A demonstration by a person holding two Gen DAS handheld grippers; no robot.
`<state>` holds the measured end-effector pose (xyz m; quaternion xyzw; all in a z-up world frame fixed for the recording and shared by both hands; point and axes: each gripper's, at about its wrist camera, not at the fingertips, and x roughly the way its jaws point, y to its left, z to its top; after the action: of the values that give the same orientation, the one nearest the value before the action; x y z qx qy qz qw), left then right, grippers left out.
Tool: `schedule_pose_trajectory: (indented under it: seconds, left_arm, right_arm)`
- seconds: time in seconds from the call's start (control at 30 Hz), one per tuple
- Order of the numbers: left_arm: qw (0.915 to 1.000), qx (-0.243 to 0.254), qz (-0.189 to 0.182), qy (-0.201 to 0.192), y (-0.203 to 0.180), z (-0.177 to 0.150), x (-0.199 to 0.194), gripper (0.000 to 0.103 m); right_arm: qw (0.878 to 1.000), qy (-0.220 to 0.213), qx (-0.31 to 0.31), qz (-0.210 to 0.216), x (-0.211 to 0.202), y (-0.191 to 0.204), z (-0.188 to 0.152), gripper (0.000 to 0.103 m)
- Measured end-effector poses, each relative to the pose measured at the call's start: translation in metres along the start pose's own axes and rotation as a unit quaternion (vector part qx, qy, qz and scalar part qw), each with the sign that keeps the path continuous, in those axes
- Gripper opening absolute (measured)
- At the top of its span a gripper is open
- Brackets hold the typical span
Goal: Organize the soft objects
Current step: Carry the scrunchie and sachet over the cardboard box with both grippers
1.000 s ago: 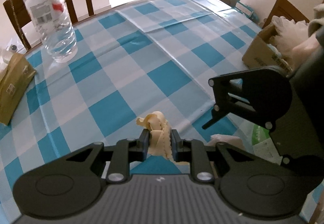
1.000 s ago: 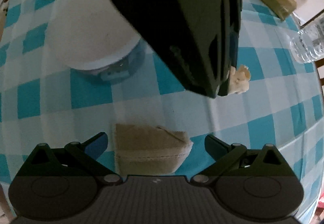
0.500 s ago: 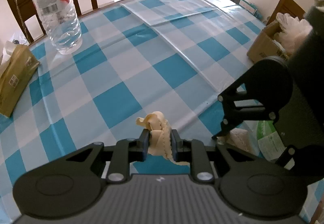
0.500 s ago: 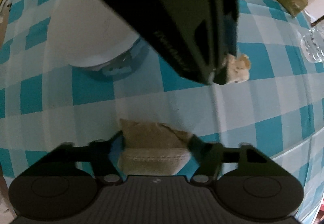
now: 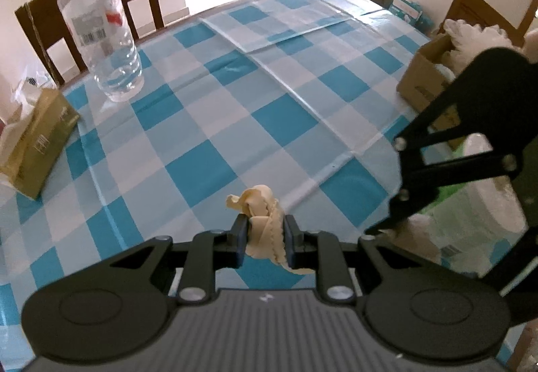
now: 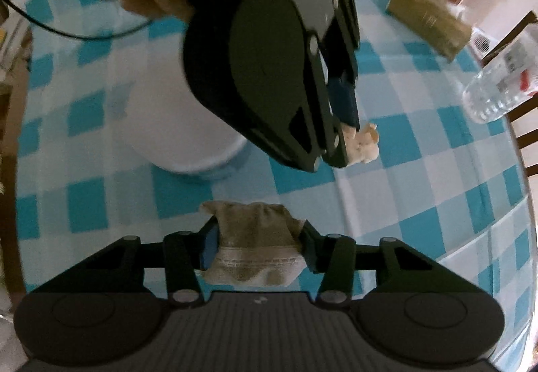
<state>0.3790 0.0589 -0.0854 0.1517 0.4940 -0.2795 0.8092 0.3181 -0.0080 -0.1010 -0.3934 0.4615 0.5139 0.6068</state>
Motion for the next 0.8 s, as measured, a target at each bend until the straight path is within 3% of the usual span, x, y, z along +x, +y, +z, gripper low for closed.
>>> schedule_pose_trajectory:
  seconds: [0.4,0.8]
  left_arm:
    - [0.9980,0.059,-0.017,-0.016,-0.041,-0.019,-0.069,0.021]
    - [0.9938,0.096,-0.045,-0.031,-0.138,-0.016,-0.110,0.021]
  right_arm:
    - [0.998,-0.034,0.052,-0.030,-0.066,0.063,-0.017,0.054]
    - [0.992,-0.054,0.096,-0.064,-0.116,0.122,-0.090,0.054]
